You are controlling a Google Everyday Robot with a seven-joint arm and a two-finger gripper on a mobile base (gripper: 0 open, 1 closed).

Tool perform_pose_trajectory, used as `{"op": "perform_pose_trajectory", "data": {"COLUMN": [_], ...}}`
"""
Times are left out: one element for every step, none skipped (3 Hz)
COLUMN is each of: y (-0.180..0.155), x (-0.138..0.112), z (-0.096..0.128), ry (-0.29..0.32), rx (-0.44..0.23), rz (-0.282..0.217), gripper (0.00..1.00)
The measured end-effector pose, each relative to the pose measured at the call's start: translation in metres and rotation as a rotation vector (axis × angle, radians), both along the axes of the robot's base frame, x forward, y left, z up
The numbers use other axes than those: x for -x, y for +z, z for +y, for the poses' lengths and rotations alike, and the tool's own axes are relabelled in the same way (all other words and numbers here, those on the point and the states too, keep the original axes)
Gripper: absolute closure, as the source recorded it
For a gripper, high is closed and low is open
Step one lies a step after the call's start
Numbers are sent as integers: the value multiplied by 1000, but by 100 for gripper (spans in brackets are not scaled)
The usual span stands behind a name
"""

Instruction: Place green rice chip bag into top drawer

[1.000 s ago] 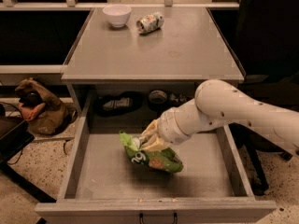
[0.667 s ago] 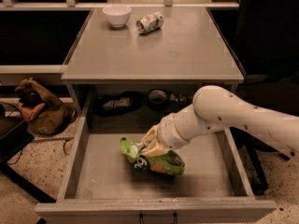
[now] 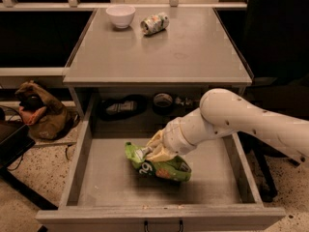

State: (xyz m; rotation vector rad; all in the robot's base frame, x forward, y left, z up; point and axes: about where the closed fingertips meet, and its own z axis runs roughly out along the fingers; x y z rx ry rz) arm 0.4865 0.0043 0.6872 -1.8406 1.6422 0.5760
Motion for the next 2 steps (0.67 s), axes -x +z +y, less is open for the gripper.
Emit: {"op": "perform_pose_trajectory", "data": {"y": [0,0], "x": [0,0], "z": [0,0], "ry": [0,0], "rx": [0,0], "rz": [0,0], "gripper": [36,12]}}
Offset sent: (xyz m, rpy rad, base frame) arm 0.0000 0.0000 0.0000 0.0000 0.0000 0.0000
